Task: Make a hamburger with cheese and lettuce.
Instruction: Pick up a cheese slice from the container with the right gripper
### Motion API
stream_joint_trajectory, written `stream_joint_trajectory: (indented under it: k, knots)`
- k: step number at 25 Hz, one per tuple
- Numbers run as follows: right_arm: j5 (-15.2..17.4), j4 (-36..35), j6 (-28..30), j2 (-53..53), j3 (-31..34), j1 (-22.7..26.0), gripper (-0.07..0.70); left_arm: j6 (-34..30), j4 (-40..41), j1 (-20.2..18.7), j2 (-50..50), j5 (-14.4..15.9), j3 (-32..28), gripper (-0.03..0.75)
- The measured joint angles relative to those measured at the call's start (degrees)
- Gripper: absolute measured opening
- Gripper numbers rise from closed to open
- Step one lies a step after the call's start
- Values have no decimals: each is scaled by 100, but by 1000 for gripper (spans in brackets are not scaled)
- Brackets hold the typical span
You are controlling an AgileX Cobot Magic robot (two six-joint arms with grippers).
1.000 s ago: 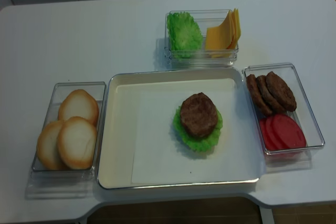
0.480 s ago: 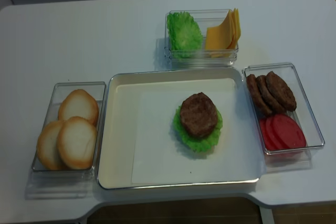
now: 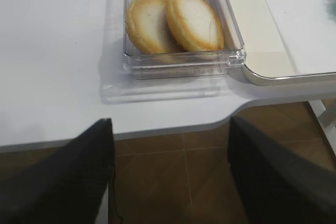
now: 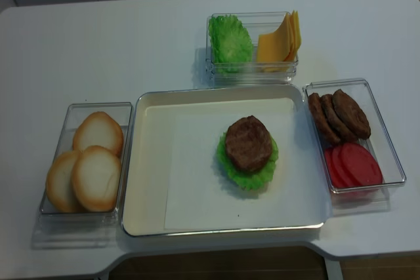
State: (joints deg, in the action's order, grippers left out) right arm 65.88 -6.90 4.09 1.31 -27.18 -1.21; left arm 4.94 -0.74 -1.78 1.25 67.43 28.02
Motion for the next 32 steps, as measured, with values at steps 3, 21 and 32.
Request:
stream_joint_trajectory:
  k: [3, 21, 32]
  knots:
    - [-5, -9, 0, 0, 0, 0, 647, 0, 0, 0, 0, 0, 0, 496]
    - [-956, -1071, -268, -1232, -641, 0, 579, 0, 0, 0, 0, 0, 0, 496]
    - [-2371, -1180, 17, -3449, -1176, 0, 521, 0, 0, 0, 0, 0, 0, 496]
